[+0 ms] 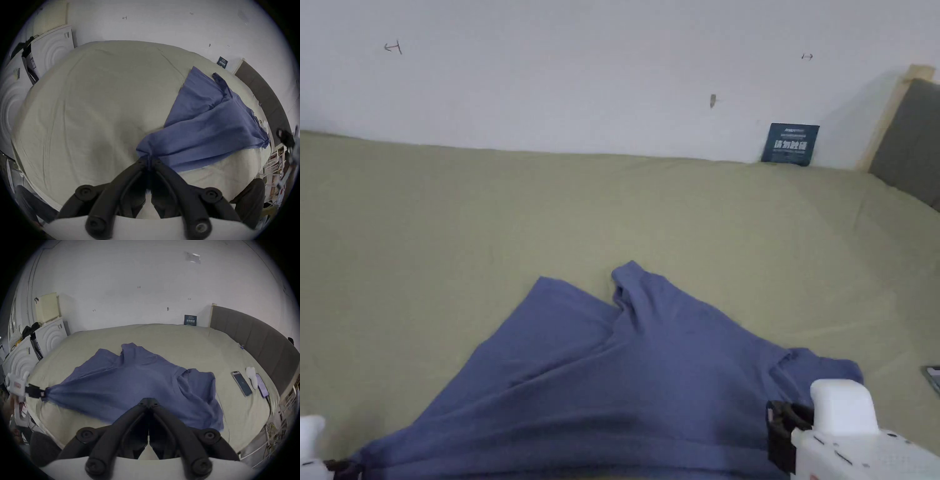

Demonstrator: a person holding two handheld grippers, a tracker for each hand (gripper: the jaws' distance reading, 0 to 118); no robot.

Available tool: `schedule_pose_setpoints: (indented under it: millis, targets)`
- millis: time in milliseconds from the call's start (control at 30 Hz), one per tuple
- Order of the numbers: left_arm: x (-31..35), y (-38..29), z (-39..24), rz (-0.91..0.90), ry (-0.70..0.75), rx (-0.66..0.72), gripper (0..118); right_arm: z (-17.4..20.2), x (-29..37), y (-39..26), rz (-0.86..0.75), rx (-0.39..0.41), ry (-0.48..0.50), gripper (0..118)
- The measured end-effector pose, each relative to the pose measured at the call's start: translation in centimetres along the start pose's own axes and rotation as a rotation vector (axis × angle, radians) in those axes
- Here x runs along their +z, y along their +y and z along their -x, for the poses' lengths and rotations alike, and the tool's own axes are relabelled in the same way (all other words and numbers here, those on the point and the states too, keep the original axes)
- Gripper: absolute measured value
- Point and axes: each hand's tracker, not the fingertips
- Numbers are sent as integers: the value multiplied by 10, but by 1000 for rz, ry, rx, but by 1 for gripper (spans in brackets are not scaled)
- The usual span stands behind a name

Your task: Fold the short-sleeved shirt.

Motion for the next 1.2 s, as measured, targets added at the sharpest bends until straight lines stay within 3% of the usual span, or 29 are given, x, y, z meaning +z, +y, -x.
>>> schedule_pose_setpoints:
  millis: [167,333,400,433,500,533,600,700,900,967,1000,1033,1067,1200]
  targets:
    - [2,1,2,-10,-18,4,2,-25,-95,61,102,52,54,3]
    - [-1,2,3,-12,-24,-2,2,-39,-189,113,227,181,91,4]
    - [-3,2,6,-5,-30,7,2,-44,-215,128,247,171,124,9]
    - [-4,1,5,-5,-27,7,2,-46,-229,136,290,160,175,28]
    - [-6,1,7,-1,-28,10,2,-46,-252,144,354,168,182,97]
    - [-7,1,7,3,-27,11,2,-45,-262,146,396,215,189,105]
    - [-8,1,6,4,-25,15,2,-41,-274,147,415,283,171,105]
    - [-9,2,3,4,-16,3,2,-34,-285,142,473,300,146,105]
    - [-13,4,2,15,-9,1,2,-36,-306,130,554,234,116,102]
    - [-12,5,1,19,-11,10,2,-34,-301,127,513,291,66,86]
    - [-12,5,0,22,-13,12,2,-33,-292,130,506,261,94,73]
    - [-12,6,3,24,-9,12,2,-31,-282,134,490,232,99,44]
    - [-11,6,4,23,-11,13,2,-28,-271,135,457,243,98,3]
    - [11,16,2,-14,-6,13,2,-27,-210,161,330,297,117,3]
